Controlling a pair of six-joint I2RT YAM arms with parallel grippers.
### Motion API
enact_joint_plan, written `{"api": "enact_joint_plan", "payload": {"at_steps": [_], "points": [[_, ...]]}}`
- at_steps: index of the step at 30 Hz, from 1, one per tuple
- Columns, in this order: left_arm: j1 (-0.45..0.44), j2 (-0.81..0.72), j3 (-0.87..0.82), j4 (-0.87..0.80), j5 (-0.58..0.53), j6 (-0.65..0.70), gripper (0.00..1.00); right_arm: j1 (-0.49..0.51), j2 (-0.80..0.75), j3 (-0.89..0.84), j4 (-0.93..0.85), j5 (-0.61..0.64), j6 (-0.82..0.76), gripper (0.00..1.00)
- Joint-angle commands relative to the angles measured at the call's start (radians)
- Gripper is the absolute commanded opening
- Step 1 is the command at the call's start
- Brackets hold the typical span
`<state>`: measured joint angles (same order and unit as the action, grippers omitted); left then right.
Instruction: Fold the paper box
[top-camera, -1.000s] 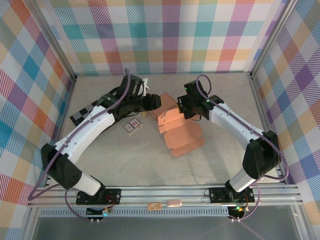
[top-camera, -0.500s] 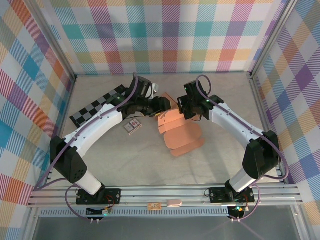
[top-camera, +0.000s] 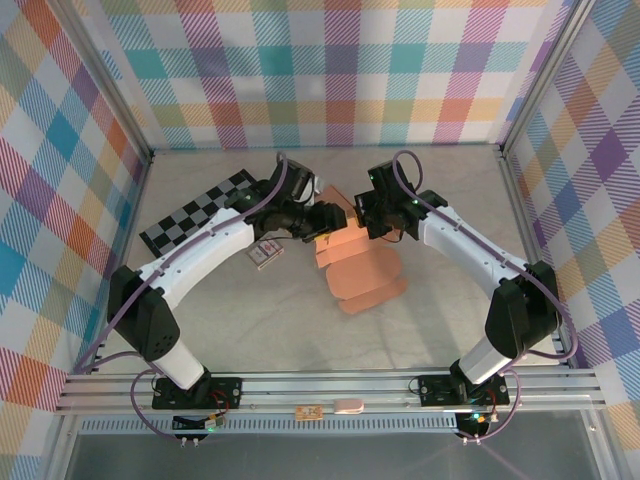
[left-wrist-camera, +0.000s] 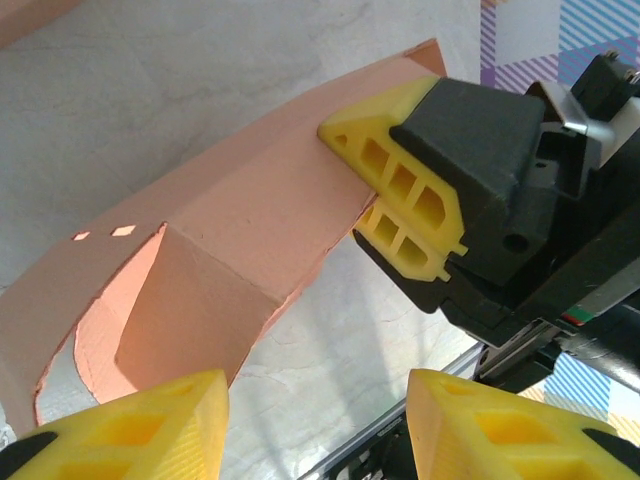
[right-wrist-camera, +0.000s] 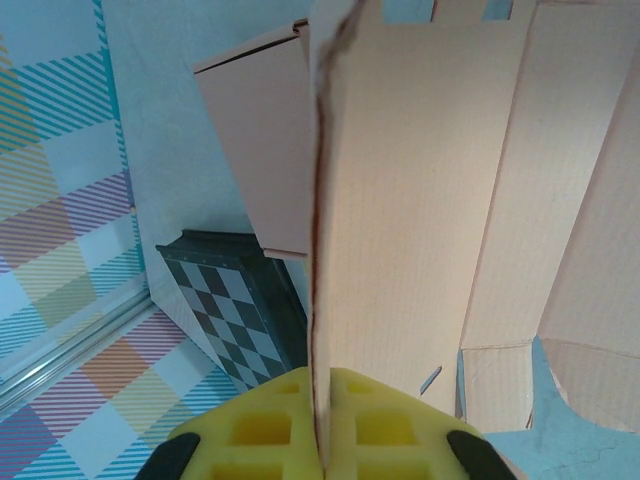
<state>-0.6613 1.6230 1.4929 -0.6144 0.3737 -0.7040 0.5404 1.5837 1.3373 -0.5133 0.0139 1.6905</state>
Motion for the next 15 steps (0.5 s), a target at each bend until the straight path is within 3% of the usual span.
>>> {"api": "enact_joint_plan", "payload": {"at_steps": [1, 15], "points": [[-0.016, 0.019, 0.017, -0.023, 0.004, -0.016, 0.50, -0.010, 0.001, 0.001, 0.013, -0.014, 0.015, 0.00], [-0.024, 0.067, 0.043, 0.135, -0.017, -0.024, 0.46, -0.010, -0.010, -0.005, 0.003, -0.026, 0.020, 0.00]]}}
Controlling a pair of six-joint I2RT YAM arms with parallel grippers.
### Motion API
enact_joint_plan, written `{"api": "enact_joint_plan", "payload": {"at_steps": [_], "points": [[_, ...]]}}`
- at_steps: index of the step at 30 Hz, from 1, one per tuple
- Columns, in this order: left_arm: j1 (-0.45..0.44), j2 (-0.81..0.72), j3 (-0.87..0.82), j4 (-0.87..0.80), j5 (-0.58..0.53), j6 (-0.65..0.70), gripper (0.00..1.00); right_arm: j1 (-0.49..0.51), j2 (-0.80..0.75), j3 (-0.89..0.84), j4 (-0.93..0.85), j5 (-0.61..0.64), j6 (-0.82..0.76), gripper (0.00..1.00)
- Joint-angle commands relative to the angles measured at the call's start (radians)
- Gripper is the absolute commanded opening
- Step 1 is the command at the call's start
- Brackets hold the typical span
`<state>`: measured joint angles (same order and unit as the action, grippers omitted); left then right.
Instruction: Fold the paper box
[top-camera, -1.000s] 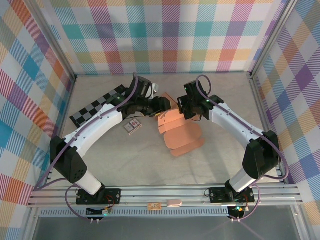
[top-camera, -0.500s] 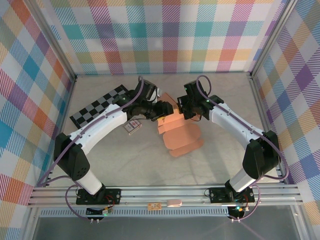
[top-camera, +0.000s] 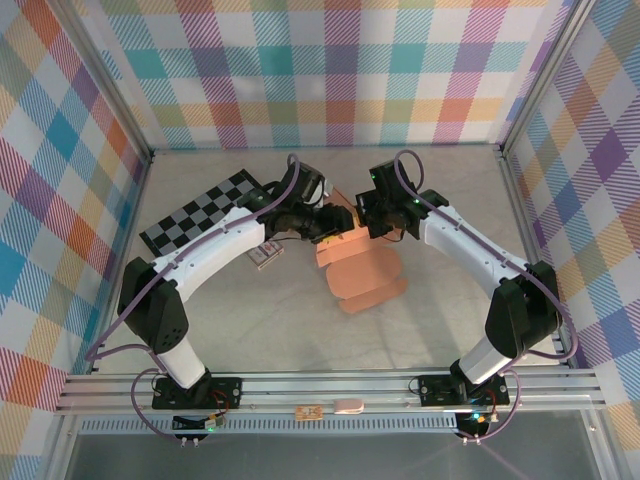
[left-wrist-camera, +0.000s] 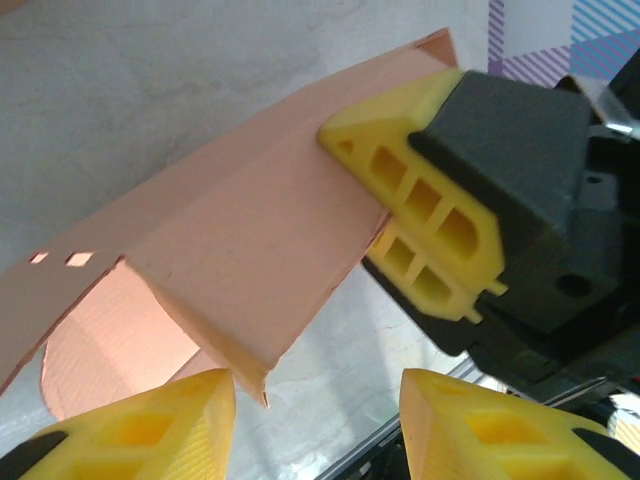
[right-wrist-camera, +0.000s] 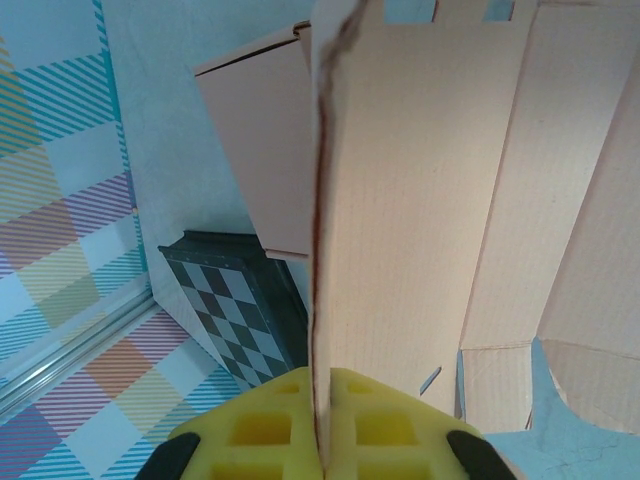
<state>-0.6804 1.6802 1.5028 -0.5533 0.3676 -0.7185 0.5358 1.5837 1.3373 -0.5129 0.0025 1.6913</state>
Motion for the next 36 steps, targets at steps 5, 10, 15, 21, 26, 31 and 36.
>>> {"api": "enact_joint_plan", "payload": {"at_steps": [5, 10, 15, 21, 26, 31, 36], "points": [[-0.005, -0.016, 0.013, 0.165, -0.011, -0.007, 0.46, -0.009, -0.021, -0.010, -0.005, -0.009, 0.034, 0.00], [0.025, -0.150, -0.065, 0.238, -0.044, 0.022, 0.51, -0.048, -0.049, -0.013, -0.026, -0.017, 0.077, 0.00], [0.169, -0.314, -0.291, 0.334, -0.026, -0.080, 0.46, -0.112, -0.096, -0.022, -0.065, -0.048, 0.180, 0.00], [0.250, -0.316, -0.563, 0.573, 0.056, -0.261, 0.39, -0.181, -0.120, -0.027, -0.079, -0.119, 0.278, 0.00], [0.247, -0.194, -0.698, 0.877, 0.078, -0.426, 0.34, -0.230, -0.133, -0.009, -0.119, -0.145, 0.304, 0.00], [0.227, -0.046, -0.696, 1.089, 0.100, -0.484, 0.39, -0.247, -0.125, -0.015, -0.120, -0.175, 0.315, 0.00], [0.189, 0.035, -0.700, 1.217, 0.110, -0.528, 0.44, -0.251, -0.119, -0.024, -0.104, -0.179, 0.331, 0.00]]}}
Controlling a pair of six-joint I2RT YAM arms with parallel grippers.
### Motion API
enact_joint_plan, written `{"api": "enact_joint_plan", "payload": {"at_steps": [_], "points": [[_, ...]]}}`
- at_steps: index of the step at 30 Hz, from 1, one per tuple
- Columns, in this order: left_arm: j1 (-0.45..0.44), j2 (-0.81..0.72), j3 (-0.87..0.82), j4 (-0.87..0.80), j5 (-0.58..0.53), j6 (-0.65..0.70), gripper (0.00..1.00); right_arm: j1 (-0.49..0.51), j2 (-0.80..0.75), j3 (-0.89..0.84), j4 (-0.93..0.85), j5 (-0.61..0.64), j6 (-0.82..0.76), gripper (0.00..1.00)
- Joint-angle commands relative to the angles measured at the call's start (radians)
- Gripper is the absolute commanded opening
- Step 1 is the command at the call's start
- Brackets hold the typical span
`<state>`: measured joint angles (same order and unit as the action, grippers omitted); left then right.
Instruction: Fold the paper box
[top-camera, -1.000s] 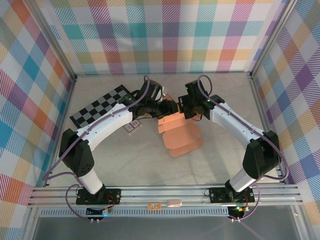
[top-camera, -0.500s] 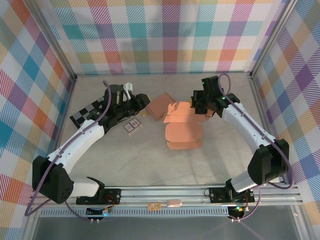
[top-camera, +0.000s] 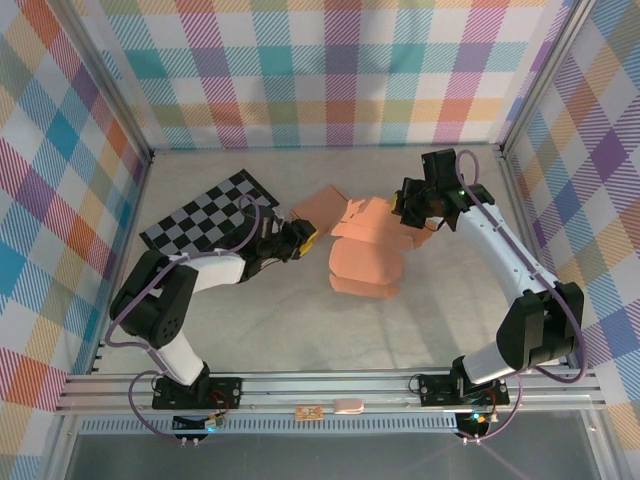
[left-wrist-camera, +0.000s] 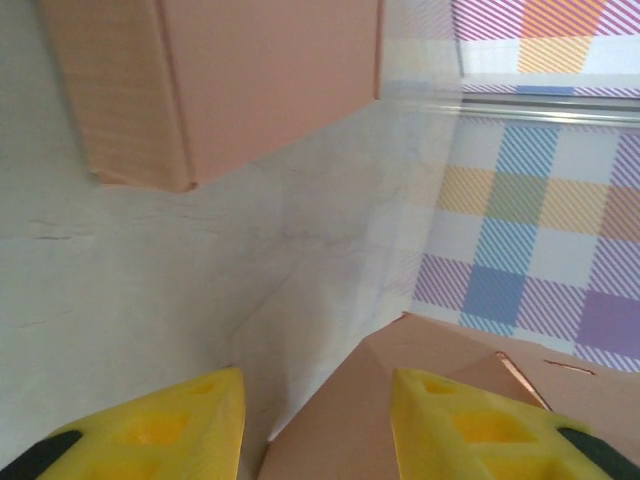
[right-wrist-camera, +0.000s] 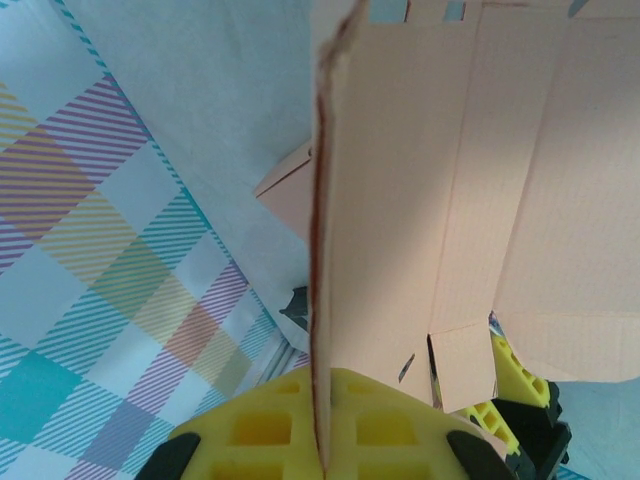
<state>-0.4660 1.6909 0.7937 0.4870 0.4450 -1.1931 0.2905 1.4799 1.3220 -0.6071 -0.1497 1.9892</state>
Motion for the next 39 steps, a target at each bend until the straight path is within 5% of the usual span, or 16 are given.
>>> {"api": "enact_joint_plan", "payload": {"at_steps": [1, 15, 26, 39], "points": [[-0.033, 0.037, 0.015, 0.181, 0.039, -0.053, 0.46, -0.005, -0.012, -0.008, -0.010, -0.028, 0.035, 0.00], [-0.083, 0.083, -0.001, 0.366, 0.034, -0.113, 0.48, -0.015, 0.009, -0.016, 0.014, -0.047, 0.042, 0.00], [-0.094, -0.072, -0.155, 0.278, 0.023, 0.013, 0.54, -0.039, 0.006, -0.050, 0.044, -0.062, 0.036, 0.00], [-0.091, -0.057, -0.125, 0.222, -0.003, 0.031, 0.56, -0.039, 0.006, -0.062, 0.051, -0.082, 0.034, 0.00]]}}
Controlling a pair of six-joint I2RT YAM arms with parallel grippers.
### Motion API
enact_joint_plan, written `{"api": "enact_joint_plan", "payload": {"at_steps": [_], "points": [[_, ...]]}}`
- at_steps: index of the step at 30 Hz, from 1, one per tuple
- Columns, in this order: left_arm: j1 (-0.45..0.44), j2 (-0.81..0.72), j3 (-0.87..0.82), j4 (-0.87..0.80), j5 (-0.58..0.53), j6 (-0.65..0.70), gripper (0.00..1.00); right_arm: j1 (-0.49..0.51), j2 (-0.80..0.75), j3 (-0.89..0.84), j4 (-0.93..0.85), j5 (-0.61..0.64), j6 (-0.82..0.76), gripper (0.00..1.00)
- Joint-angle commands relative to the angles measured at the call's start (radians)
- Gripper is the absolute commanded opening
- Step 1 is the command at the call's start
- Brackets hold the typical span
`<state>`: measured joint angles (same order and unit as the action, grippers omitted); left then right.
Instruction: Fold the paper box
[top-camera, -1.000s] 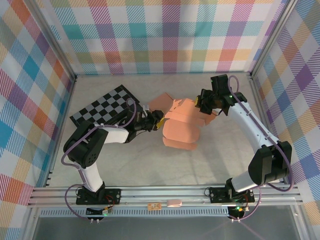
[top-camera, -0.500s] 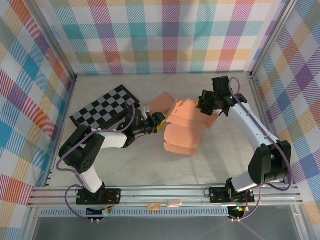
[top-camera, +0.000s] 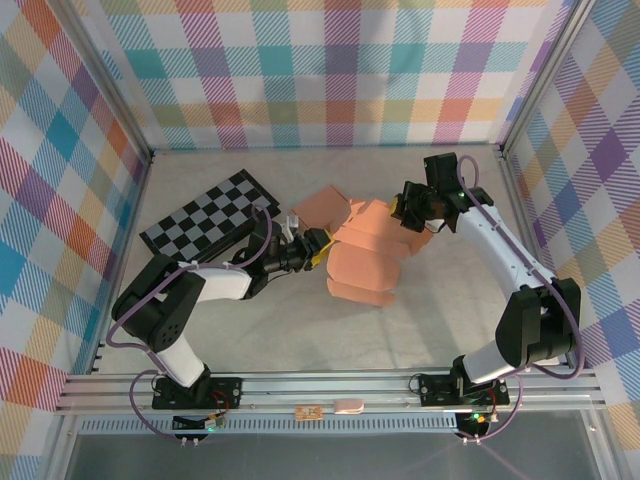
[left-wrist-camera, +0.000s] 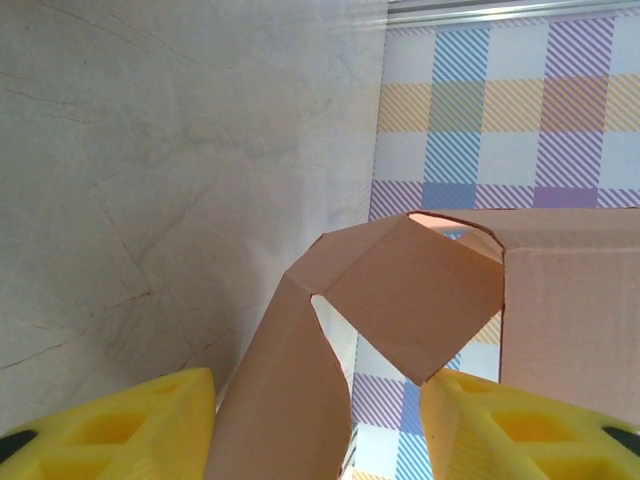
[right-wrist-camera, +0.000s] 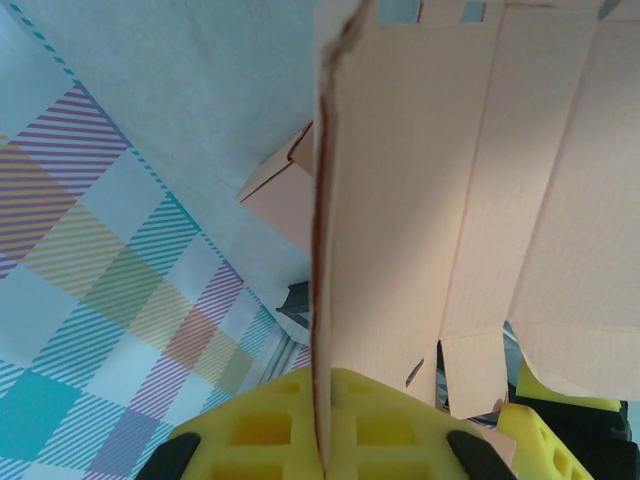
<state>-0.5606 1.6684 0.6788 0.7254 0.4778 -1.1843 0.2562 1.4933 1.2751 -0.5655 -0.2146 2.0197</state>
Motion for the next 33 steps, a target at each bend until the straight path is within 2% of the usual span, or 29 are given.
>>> {"api": "enact_joint_plan", "payload": {"at_steps": [1, 5, 11, 18, 33], "points": [[0.010, -0.051, -0.025, -0.022, -0.050, 0.019, 0.55, -0.005, -0.010, -0.017, 0.011, -0.017, 0.006, 0.00], [0.037, -0.048, -0.042, 0.003, -0.050, -0.027, 0.55, -0.009, -0.009, -0.001, 0.001, -0.016, -0.005, 0.00], [0.046, 0.066, -0.030, 0.178, -0.060, -0.144, 0.51, -0.008, -0.007, 0.009, 0.000, -0.016, -0.007, 0.00], [0.036, 0.130, 0.030, 0.259, -0.037, -0.166, 0.51, -0.008, -0.011, -0.007, 0.009, -0.019, -0.002, 0.00], [-0.028, 0.152, 0.003, 0.401, 0.001, -0.180, 0.51, -0.009, 0.016, 0.002, 0.037, -0.032, 0.005, 0.00]]}}
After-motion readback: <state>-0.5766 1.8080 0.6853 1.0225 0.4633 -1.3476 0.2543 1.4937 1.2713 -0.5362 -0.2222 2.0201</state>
